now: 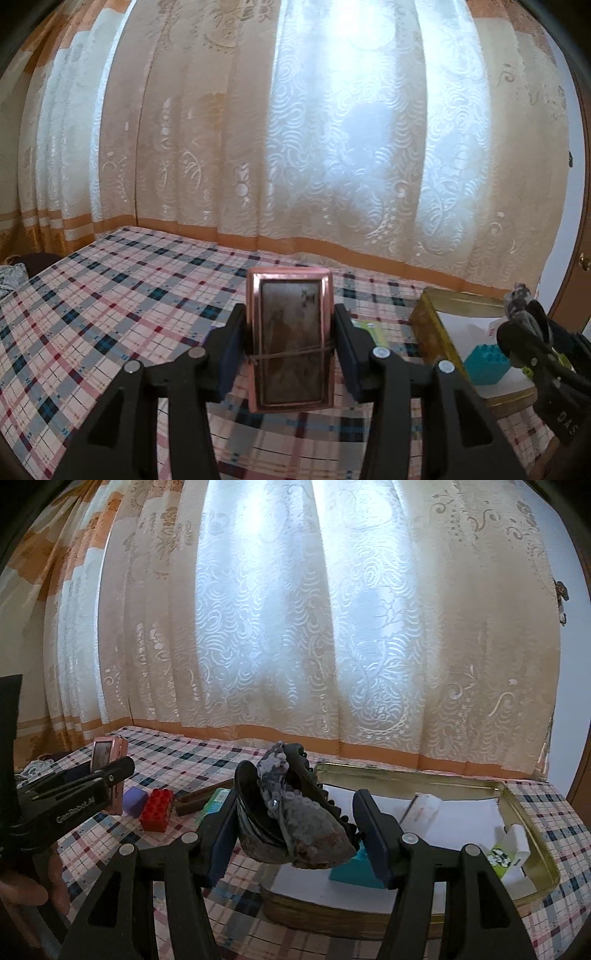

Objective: Organize rigid objects
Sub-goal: 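Carry the grey pouch and copper mirror frame over the gold tin with both tools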

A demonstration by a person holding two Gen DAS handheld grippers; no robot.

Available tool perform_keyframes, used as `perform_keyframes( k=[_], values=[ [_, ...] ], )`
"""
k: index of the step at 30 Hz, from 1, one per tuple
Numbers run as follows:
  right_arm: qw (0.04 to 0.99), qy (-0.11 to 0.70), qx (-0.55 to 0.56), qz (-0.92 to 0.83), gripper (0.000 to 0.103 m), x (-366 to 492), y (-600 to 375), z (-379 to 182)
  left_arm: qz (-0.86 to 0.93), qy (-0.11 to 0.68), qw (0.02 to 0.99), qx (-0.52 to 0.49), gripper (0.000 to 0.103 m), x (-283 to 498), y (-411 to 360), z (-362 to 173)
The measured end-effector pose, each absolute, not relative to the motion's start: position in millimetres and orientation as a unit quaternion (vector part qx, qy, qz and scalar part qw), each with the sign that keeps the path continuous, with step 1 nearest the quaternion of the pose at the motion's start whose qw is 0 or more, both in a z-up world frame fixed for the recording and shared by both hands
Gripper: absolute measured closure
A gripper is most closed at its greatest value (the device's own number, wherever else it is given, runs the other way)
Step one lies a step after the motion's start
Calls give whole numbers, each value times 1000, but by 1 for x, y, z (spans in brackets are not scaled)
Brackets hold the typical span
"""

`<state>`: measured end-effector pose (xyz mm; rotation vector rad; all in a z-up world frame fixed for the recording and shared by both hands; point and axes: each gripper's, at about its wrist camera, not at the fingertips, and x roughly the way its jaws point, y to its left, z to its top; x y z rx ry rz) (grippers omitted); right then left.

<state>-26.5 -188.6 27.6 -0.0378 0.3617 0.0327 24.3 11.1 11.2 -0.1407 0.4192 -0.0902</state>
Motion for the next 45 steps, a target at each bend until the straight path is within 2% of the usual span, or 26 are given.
perform_keyframes(
  k=[9,45],
  values=[
    [986,168,-10,-4,40,-31,-211,32,-66,183,978,-81,58,12,-5,20],
    [985,148,14,-86,40,-47,-310,43,-119,181,975,-56,58,9,-98,32]
  ],
)
